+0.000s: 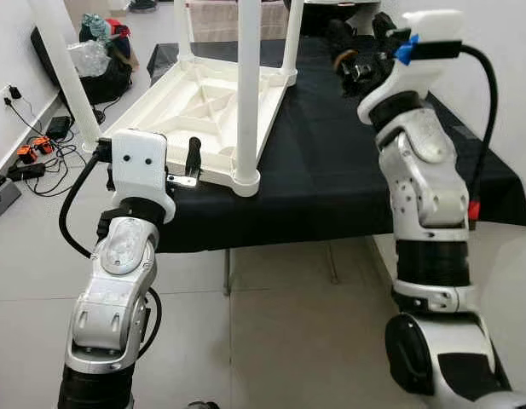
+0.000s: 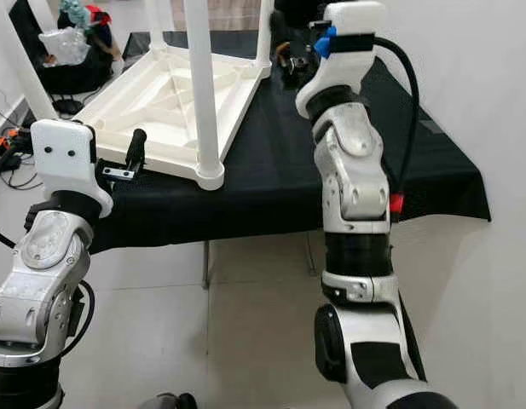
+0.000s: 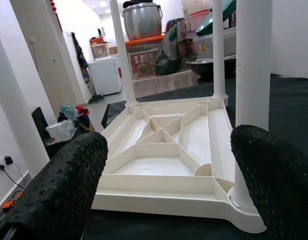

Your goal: Building children table

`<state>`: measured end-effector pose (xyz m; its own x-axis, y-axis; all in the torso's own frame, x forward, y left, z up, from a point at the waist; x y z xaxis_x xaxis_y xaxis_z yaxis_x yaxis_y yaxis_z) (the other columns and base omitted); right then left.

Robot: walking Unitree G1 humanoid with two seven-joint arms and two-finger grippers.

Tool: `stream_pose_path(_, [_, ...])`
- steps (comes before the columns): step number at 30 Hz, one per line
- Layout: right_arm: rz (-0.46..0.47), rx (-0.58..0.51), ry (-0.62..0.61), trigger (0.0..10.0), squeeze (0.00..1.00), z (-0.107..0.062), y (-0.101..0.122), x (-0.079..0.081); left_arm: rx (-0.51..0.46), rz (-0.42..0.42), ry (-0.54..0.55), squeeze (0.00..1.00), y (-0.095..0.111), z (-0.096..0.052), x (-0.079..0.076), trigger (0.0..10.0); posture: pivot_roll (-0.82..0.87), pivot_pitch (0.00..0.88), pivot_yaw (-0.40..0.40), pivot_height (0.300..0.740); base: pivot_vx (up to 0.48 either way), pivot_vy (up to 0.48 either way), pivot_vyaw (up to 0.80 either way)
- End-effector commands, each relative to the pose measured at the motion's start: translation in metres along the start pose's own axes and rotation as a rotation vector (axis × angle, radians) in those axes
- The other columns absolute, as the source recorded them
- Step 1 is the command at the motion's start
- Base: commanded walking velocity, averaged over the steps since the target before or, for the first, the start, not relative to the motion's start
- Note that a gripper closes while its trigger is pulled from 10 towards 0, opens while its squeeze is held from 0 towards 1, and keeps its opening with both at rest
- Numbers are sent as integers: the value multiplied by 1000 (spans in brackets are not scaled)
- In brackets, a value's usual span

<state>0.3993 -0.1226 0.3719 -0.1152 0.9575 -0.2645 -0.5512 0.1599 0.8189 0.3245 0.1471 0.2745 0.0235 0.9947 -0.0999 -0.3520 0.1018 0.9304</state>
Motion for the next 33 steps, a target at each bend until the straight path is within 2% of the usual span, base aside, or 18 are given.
stream_pose_path(1, [26,-4,8,10000,0,4,3,0,11,7,10,0,-1,-1,3,10000,11,91,-38,740,0,0,0])
stream_pose_path(5, [114,-4,27,10000,0,21,12,4,7,4,7,0,1,0,2,10000,16,92,-42,740,0,0,0])
stream_pose_path(6, [130,-7,31,10000,1000,26,14,5,7,3,6,0,1,0,1,10000,14,92,-43,740,0,0,0])
stream_pose_path(8, [136,-12,32,10000,1000,30,16,6,8,5,6,0,1,0,1,10000,17,94,-46,740,0,0,0])
stream_pose_path(9, [174,-16,46,10000,1000,34,18,10,10,4,5,0,1,0,1,10000,19,94,-48,740,0,0,0])
stream_pose_path(14, [238,-21,85,10000,1000,43,24,20,12,4,6,0,0,-1,0,10000,21,95,-53,740,0,0,0])
stream_pose_path(15, [245,-19,109,10000,824,47,28,27,9,4,10,0,1,-1,1,10000,21,96,-56,740,0,0,0])
stream_pose_path(16, [245,-19,109,10000,824,47,28,27,9,4,10,0,1,-1,1,10000,21,96,-56,740,0,0,0])
stream_pose_path(17, [247,-25,137,10000,0,50,34,34,5,5,16,0,3,-1,3,10000,21,96,-59,740,0,0,0])
stream_pose_path(19, [247,-33,146,10000,0,52,39,37,4,6,21,0,3,-1,4,10000,21,96,-59,740,0,0,0])
stream_pose_path(22, [277,-72,187,10000,0,56,59,46,2,4,27,0,3,-1,4,10000,12,99,-60,740,0,0,0])
stream_pose_path(26, [278,-83,226,10000,0,58,68,54,1,2,26,0,3,-1,3,10000,10,99,-63,740,0,0,0])
stream_pose_path(29, [232,-6,293,10000,0,60,59,67,-8,-8,18,0,5,1,1,10000,4,97,-67,740,0,0,0])
stream_pose_path(31, [227,1,292,10000,0,60,56,67,-11,-9,19,0,6,2,2,10000,3,94,-68,740,0,0,0])
stream_pose_path(33, [246,-5,232,10000,0,57,46,57,-19,-10,20,0,9,3,2,10000,7,94,-71,740,0,0,0])
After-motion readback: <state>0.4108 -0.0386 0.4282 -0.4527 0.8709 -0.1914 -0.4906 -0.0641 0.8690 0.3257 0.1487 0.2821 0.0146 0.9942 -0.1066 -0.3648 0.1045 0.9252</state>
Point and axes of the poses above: a point about 5 cm out from each wrist's last joint towards the gripper, its own z axis pointing out of the wrist towards the gripper, its own y axis along the axis of the wrist's last joint, x = y × z, the point moved 5 cm from there along z, pointing out of the wrist towards the gripper, and after that the axes turned 14 degrees about -z, right-handed, at the moved point
